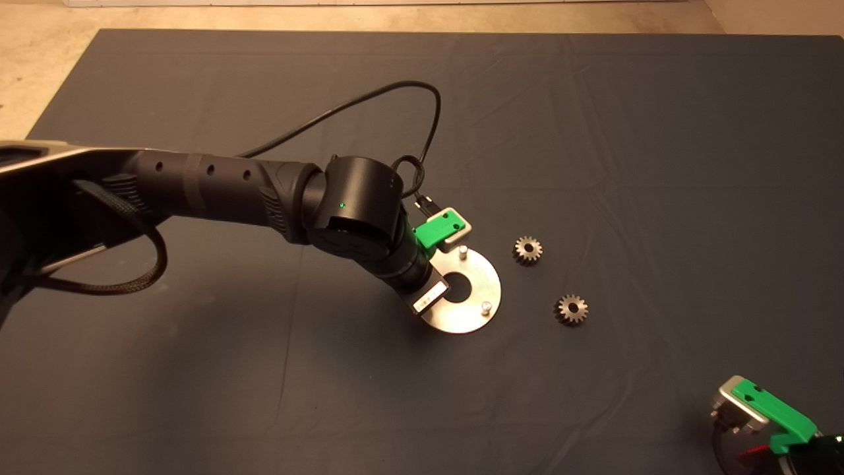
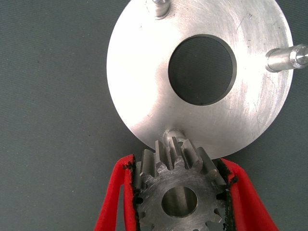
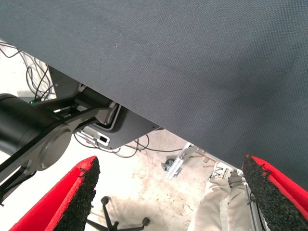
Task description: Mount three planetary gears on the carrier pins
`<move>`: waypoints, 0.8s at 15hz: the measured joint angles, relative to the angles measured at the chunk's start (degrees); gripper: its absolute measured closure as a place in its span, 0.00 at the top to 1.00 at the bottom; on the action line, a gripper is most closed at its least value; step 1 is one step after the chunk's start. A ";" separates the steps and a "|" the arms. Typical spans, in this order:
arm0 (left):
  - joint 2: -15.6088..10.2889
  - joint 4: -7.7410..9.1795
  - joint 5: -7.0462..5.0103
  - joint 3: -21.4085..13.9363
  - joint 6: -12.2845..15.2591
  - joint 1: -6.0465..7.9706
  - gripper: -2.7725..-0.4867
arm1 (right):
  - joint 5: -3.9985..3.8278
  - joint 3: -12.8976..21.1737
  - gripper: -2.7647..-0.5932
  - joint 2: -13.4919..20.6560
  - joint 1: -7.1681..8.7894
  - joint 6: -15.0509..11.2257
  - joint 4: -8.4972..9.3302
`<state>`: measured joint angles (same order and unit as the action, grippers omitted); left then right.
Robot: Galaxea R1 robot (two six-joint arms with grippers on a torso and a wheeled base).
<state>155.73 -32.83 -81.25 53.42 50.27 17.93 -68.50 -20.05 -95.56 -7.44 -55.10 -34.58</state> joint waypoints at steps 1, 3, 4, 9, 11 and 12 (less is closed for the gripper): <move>0.00 -0.14 0.05 0.01 0.00 -0.05 0.08 | -0.02 0.00 0.74 0.00 0.01 0.00 0.00; 0.00 -0.62 0.09 0.29 0.02 -0.18 0.08 | -0.02 0.00 0.74 0.00 0.00 0.00 0.00; 0.05 -0.66 0.11 0.30 0.07 -0.16 0.07 | -0.02 0.00 0.74 -0.01 0.00 0.00 0.00; 0.61 -1.23 1.60 0.40 0.90 -0.96 0.07 | 0.11 0.00 0.74 0.00 0.00 0.00 0.00; 0.59 -1.67 2.04 0.46 1.38 -2.52 0.07 | 0.15 0.00 0.74 0.00 0.00 0.00 0.00; 0.59 -1.79 2.07 0.46 1.57 -2.86 0.07 | 0.15 0.00 0.74 0.00 0.01 0.00 0.00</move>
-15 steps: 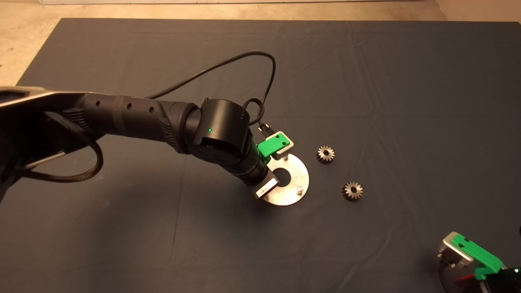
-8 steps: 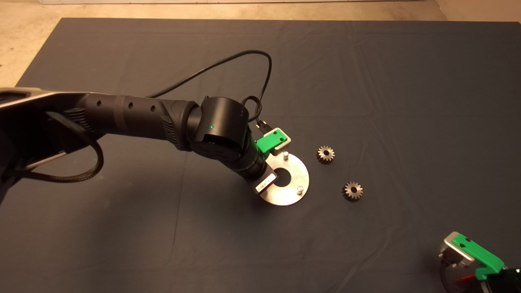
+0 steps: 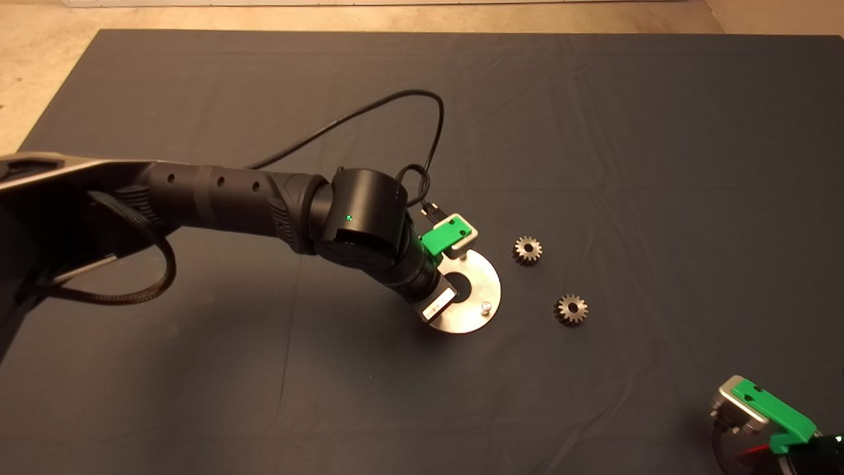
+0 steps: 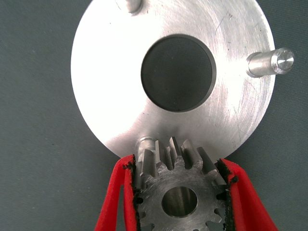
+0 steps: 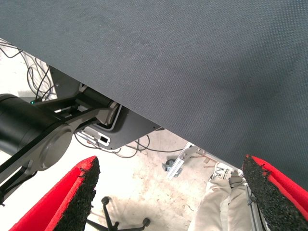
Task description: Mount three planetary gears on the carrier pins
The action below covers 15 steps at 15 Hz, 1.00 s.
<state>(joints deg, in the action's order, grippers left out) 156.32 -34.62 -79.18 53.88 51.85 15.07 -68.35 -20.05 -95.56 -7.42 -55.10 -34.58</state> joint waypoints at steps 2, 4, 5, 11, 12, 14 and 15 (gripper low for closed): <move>0.00 -0.38 0.10 0.05 0.02 0.02 0.07 | 0.06 0.00 0.74 0.00 0.01 0.00 0.00; 0.00 -1.04 0.35 0.07 0.00 0.02 0.07 | 0.05 0.00 0.74 0.02 -0.01 0.00 0.00; -0.01 -1.37 0.87 0.25 0.00 0.02 0.07 | 0.06 0.00 0.74 0.00 -0.01 0.00 0.00; -0.17 -1.96 1.47 0.79 -0.02 0.04 0.07 | 0.02 0.00 0.74 0.00 0.01 0.00 0.00; -0.17 -2.06 1.47 0.79 -0.04 0.04 0.07 | 0.06 0.00 0.74 0.00 0.01 0.00 0.00; -0.37 -2.06 1.64 0.79 -0.04 0.02 0.07 | 0.05 0.00 0.74 0.02 0.01 0.00 0.00; -0.48 -2.11 1.67 0.79 -0.06 0.04 0.07 | 0.05 0.00 0.74 0.00 -0.01 0.00 0.02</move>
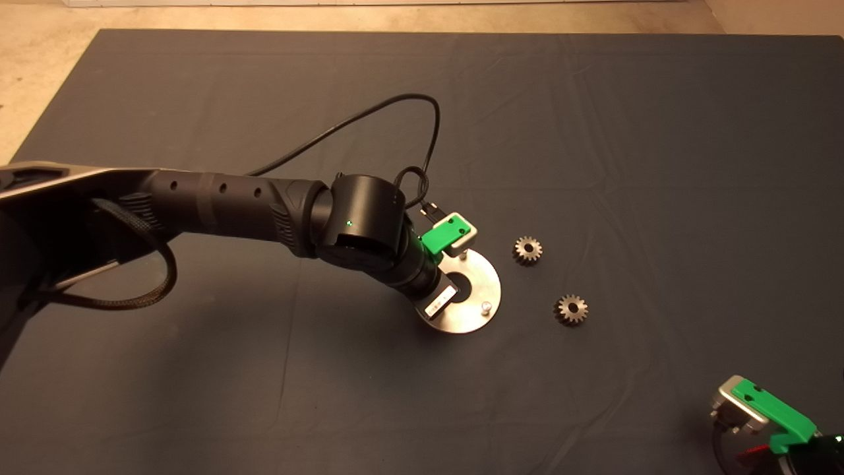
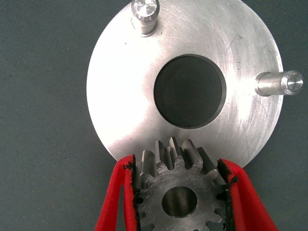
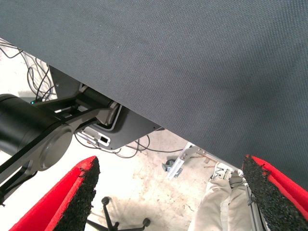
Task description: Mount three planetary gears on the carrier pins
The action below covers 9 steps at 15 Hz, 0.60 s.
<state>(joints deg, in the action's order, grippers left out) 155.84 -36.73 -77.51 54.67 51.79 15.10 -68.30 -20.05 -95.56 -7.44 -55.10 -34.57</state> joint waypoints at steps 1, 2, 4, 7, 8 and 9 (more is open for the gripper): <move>-0.17 -0.01 0.02 0.00 0.00 -0.01 0.07 | 0.00 0.00 0.74 0.00 0.01 0.00 -0.02; -0.17 -0.01 0.11 0.00 0.00 0.00 0.07 | 0.00 0.00 0.74 0.00 0.01 0.00 -0.02; -0.17 -0.01 0.01 0.00 -0.16 0.00 0.07 | 0.00 0.00 0.74 0.00 0.01 0.00 -0.01; -0.17 0.00 0.02 -0.02 -1.12 0.00 0.07 | 0.00 0.00 0.74 0.00 0.02 0.00 0.00; -0.17 -0.01 0.00 -0.02 -1.13 0.00 0.07 | 0.00 0.00 0.74 -0.02 0.02 0.00 -0.02; -0.33 0.00 0.00 -0.02 -1.16 0.00 0.07 | 0.00 0.00 0.74 -0.05 0.02 0.00 -0.02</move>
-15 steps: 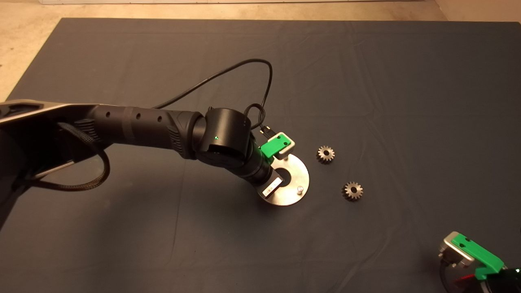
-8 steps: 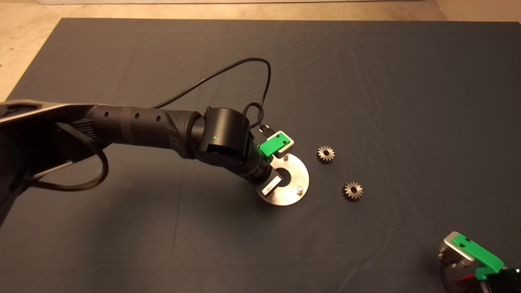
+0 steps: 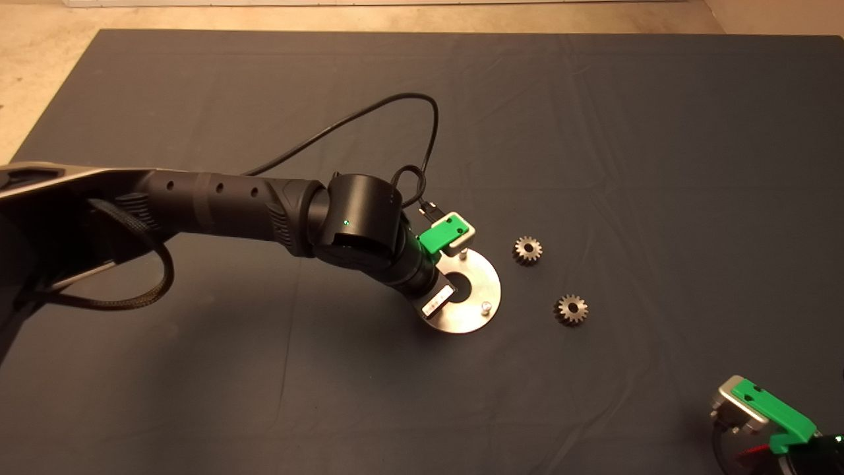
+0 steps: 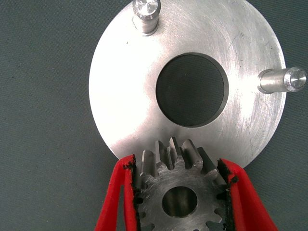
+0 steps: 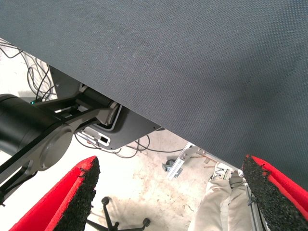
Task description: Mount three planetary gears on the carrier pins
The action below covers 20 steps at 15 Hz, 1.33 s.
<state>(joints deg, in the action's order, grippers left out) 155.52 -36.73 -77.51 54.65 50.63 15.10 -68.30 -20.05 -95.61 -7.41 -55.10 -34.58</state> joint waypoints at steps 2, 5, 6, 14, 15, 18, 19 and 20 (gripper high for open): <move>-0.23 0.00 -0.05 0.00 -0.05 0.00 0.07 | 0.00 0.00 0.74 -0.09 0.00 0.00 0.00; -0.56 0.07 -0.49 -0.07 -0.07 -0.04 0.07 | -0.02 0.00 0.74 -0.09 0.00 0.00 0.00; -0.67 0.05 -0.57 -0.27 -0.08 -0.02 0.07 | 0.01 0.00 0.74 -0.09 0.00 0.00 0.00; -1.10 0.05 -1.05 -0.93 0.00 -0.02 0.07 | 0.01 0.00 0.74 -0.11 0.00 0.00 0.00; -1.05 0.05 -0.91 -0.96 0.11 -0.04 0.07 | 0.00 0.00 0.74 -0.11 0.00 0.00 0.00; -0.66 0.05 -0.91 -1.01 0.99 -0.04 0.07 | 0.00 0.00 0.74 -0.11 0.00 0.00 0.00; -0.48 0.05 -0.91 -1.04 1.29 -0.02 0.07 | 0.01 0.00 0.74 -0.09 0.00 0.00 0.00; -0.31 0.05 -0.88 -1.04 1.41 -0.04 0.07 | 0.00 0.00 0.74 -0.09 0.00 0.00 0.00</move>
<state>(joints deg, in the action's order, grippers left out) 155.21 -36.68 -78.39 53.61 52.04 15.07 -68.30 -20.05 -95.70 -7.41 -55.10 -34.58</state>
